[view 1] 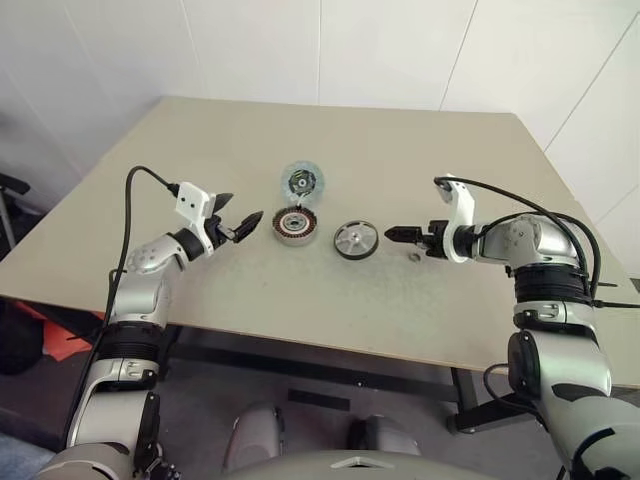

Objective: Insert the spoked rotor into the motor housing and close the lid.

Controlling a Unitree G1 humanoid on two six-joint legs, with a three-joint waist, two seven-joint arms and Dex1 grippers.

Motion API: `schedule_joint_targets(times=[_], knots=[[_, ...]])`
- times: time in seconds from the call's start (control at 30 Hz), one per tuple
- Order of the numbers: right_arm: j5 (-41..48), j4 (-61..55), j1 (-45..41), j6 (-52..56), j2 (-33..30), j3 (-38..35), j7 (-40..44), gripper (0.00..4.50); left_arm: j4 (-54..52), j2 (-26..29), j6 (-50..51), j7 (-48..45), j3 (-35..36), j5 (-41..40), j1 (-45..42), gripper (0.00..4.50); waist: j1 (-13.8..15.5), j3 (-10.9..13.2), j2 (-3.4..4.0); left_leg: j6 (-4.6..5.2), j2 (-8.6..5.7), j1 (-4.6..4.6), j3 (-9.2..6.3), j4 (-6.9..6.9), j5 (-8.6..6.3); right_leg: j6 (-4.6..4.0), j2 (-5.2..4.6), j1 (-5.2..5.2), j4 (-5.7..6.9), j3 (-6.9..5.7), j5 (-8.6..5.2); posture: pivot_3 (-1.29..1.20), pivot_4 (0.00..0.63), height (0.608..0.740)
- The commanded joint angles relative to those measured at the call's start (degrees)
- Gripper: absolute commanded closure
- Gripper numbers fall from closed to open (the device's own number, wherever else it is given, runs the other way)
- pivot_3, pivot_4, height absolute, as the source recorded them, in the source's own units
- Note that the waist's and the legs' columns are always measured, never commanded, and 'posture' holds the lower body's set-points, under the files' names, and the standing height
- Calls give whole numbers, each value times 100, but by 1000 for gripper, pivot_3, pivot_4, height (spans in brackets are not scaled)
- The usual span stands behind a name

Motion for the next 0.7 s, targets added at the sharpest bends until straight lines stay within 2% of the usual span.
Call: schedule_joint_targets(times=[0.03, 0.23, 0.7], knots=[[206, -359, 42, 141, 113, -195, -134, 15, -92, 62, -132, -2, 11, 37, -98, 0, 8, 0, 0, -1, 0, 1, 0, -2, 0, 0, 0, 1, 0, 0, 0, 0, 0, 740], [371, -688, 69, 434, 347, -376, -365, 15, -99, 68, -131, -19, -5, 97, -64, 0, 10, 0, 0, -2, -2, -1, -1, -3, 1, 0, 0, 0, -2, 0, 0, 0, 0, 740], [300, -172, 223, 113, 1104, -671, -919, 15, -129, 56, -138, 1, -8, 148, -28, 0, -1, -1, -1, -13, -2, 7, -1, -17, 7, 0, 0, 1, -3, 0, 0, 0, 0, 740]])
